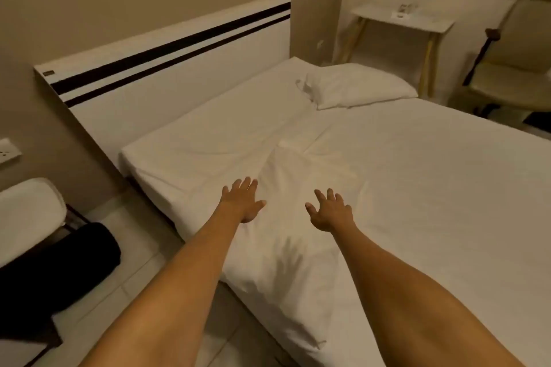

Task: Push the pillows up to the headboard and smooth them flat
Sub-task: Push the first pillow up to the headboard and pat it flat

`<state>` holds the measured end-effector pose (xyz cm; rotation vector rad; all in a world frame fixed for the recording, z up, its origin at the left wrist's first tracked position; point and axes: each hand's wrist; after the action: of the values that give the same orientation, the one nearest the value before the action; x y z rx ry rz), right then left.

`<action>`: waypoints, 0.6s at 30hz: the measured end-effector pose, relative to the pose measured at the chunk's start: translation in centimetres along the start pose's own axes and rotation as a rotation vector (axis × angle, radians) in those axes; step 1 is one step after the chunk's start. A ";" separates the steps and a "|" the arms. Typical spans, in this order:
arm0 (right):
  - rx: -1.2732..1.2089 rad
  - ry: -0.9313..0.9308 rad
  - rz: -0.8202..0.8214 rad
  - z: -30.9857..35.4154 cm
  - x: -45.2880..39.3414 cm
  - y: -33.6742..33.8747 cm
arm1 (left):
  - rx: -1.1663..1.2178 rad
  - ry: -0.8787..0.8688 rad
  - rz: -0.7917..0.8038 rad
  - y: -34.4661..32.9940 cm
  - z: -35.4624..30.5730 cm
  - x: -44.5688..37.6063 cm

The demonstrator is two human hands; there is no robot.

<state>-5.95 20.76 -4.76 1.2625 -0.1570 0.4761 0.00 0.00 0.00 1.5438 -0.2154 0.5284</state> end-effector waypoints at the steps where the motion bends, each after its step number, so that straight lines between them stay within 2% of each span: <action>1: -0.001 -0.010 0.013 0.1 -0.7 -0.2 | -0.017 -0.010 0.011 0.0 0.1 -0.9; 6: -0.013 -0.095 0.059 -0.1 -4.2 -1.1 | -0.037 -0.060 0.075 0.5 0.8 -6.0; 12: -0.065 -0.234 0.030 -0.2 -8.0 -2.2 | -0.086 -0.191 0.095 1.1 1.5 -13.0; 18: -0.130 -0.344 0.041 0.1 -10.8 -5.9 | -0.088 -0.294 0.177 -2.6 2.5 -18.6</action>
<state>-13.05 16.52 -13.93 1.2073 -0.4971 0.2758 -14.53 -5.77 -10.66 1.5203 -0.5984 0.4217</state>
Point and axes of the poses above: each hand's wrist, its own x-axis away from the middle knuckle, its own y-axis out of the back of the hand, z = x × y, and after that the axes turned 4 degrees about -x, right-handed
